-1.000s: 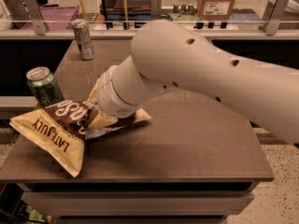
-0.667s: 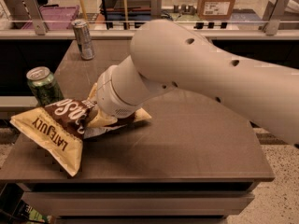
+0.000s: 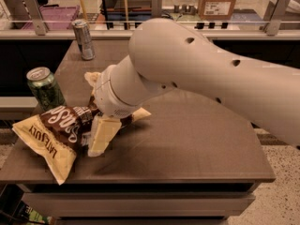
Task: Move brown chip bag near green can
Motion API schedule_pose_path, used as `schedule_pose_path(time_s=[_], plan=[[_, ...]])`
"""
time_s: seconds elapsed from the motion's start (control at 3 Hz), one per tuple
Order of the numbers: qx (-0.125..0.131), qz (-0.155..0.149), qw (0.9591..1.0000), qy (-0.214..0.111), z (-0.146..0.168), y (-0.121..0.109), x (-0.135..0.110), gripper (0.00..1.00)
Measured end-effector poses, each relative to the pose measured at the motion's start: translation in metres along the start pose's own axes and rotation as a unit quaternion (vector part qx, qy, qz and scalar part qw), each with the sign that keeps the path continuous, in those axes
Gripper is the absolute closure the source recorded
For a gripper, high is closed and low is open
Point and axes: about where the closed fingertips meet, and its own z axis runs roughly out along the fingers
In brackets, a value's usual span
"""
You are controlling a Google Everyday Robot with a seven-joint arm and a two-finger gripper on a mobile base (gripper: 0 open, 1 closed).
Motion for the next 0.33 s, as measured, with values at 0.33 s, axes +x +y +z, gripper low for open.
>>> schedule_pose_path(time_s=[0.33], plan=[[0.0, 0.0, 1.0, 0.0, 0.0, 0.0, -0.0001, 0.0]])
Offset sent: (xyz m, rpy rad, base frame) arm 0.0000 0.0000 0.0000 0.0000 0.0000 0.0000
